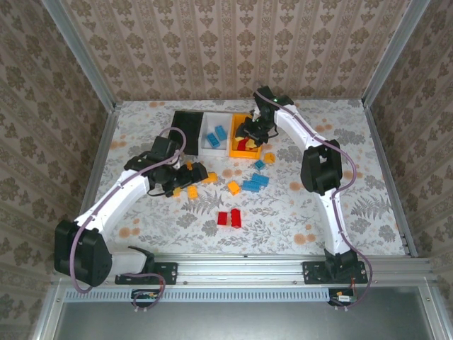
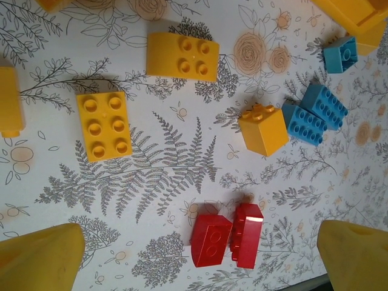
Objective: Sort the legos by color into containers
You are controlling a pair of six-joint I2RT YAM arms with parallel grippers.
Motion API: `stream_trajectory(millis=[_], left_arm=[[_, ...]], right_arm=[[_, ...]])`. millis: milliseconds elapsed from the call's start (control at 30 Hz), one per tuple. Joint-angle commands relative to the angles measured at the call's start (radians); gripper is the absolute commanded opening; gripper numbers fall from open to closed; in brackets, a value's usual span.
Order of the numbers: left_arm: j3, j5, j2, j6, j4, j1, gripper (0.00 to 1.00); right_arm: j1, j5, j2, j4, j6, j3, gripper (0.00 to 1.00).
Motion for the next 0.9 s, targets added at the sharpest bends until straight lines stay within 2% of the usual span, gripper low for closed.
stream_trajectory(millis=[0, 233, 367, 467, 667, 867], left_arm=[[0.028, -0.011, 0.015, -0.018, 0.001, -0.014, 1.00], [0.028, -0.011, 0.032, -0.030, 0.023, -0.023, 1.00], [0.035, -0.013, 0.045, -0.036, 0.031, -0.026, 1.00], [0.042, -0.019, 0.054, -0.040, 0.035, -0.025, 1.00], [0.064, -0.029, 0.071, -0.053, 0.044, -0.026, 1.00], [0.078, -0.028, 0.085, -0.053, 0.037, -0.025, 1.00]], right_arm=[[0.002, 0.005, -0.113, -0.044, -0.042, 0.008, 0.48], [0.053, -0.009, -0.281, -0.073, -0.147, -0.220, 0.52], [0.124, 0.032, -0.363, -0.147, -0.234, -0.385, 0.56], [0.202, 0.028, -0.426, -0.134, -0.262, -0.544, 0.58], [0.359, 0.023, -0.459, -0.108, -0.302, -0.733, 0.61], [0.454, 0.105, -0.420, -0.128, -0.345, -0.757, 0.62]])
